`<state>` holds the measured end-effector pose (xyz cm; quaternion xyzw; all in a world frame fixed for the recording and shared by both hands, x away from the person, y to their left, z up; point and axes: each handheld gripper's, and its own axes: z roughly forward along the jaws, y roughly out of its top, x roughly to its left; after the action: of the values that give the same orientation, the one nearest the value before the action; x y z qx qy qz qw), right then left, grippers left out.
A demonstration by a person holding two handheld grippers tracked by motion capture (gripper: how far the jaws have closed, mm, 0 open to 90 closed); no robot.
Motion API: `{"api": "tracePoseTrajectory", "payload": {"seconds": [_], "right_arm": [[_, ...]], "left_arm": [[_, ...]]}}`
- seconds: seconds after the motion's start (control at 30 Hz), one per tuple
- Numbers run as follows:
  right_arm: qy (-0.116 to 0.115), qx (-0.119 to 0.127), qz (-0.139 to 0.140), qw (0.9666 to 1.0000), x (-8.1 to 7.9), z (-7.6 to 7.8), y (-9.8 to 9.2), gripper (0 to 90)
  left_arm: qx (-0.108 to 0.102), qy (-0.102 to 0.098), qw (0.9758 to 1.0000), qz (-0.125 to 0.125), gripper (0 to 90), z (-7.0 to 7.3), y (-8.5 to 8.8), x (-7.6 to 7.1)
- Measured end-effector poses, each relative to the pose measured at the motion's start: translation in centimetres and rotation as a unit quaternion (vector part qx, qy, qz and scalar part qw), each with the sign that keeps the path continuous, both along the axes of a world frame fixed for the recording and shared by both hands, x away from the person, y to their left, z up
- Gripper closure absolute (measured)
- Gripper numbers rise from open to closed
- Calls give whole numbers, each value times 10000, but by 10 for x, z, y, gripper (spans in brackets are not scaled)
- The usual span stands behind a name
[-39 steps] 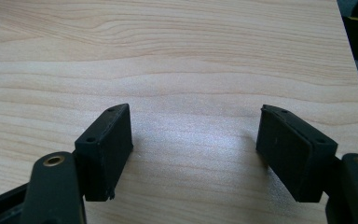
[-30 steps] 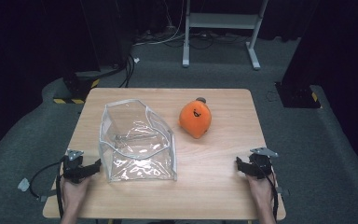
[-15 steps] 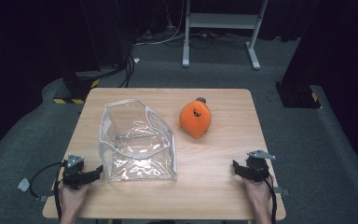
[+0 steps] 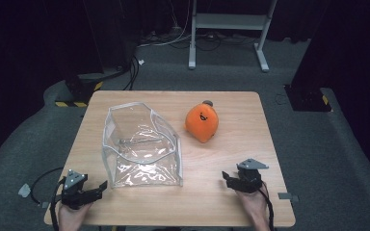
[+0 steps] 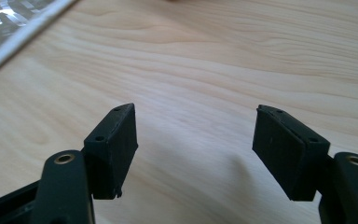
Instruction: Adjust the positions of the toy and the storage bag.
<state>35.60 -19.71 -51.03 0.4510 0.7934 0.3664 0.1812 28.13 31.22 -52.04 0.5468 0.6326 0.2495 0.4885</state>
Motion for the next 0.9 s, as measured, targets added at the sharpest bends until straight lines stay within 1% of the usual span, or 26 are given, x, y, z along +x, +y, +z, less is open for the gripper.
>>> {"api": "tracePoseTrajectory", "payload": {"seconds": [0.03,0.1,0.13,0.17,0.2,0.23,0.27,0.33,0.37,0.4,0.43,0.47,0.5,0.6,0.63,0.67,0.73,0.77,0.8,0.83,0.87,0.9], "right_arm": [[44,-5,204,9998,-2,-1,11,305],[55,-13,358,9993,-4,-1,21,306],[55,-13,358,9993,-4,-1,21,306],[50,5,552,9985,-6,-1,32,310],[62,21,613,9981,-6,-1,36,312],[75,49,692,9976,-7,-1,41,314],[80,87,789,9968,-7,-1,46,317],[99,99,980,9951,-7,-2,57,325],[132,113,1027,9946,-7,-2,61,332],[154,105,1126,9935,-6,-3,66,340],[154,105,1126,9935,-6,-3,66,340],[173,97,1202,9925,-6,-3,71,354],[241,139,1415,9895,-6,-3,81,392],[252,154,1619,9864,-6,-2,92,426],[253,170,1704,9849,-6,-1,95,442],[246,184,1803,9831,-6,-1,99,459],[205,171,1896,9815,-7,1,105,491],[205,171,1896,9815,-7,1,105,491],[177,162,1992,9797,-7,1,109,527],[167,165,2025,9790,-7,1,111,544],[167,165,2025,9790,-7,1,111,544],[169,142,2112,9772,-7,0,114,583]], "left_arm": [[-13,-19,10000,-90,147,1,-4,-4],[5,10,9998,-177,147,0,-9,-6],[5,10,9998,-177,147,0,-9,-6],[-2,9,9997,-254,147,0,-14,-6],[31,51,9995,-304,147,0,-16,-6],[-24,35,9995,-309,147,-1,-20,-5],[4,40,9994,-336,147,-1,-22,-3],[119,116,9990,-417,149,-2,-26,-1],[137,129,9989,-427,150,-3,-28,1],[102,128,9989,-440,153,-3,-30,2],[102,128,9989,-440,155,-3,-30,2],[133,163,9986,-477,155,-3,-31,3],[72,108,9989,-446,177,-3,-34,6],[137,154,9983,-553,242,-3,-35,7],[137,154,9983,-553,259,-3,-35,7],[74,119,9986,-509,282,-3,-37,9],[91,152,9983,-556,325,-3,-38,10],[91,152,9983,-556,341,-3,-38,10],[136,196,9977,-635,367,-2,-38,11],[52,147,9981,-589,384,-2,-40,12],[52,147,9981,-589,403,-2,-40,12],[55,170,9980,-607,424,-3,-40,13]]}}
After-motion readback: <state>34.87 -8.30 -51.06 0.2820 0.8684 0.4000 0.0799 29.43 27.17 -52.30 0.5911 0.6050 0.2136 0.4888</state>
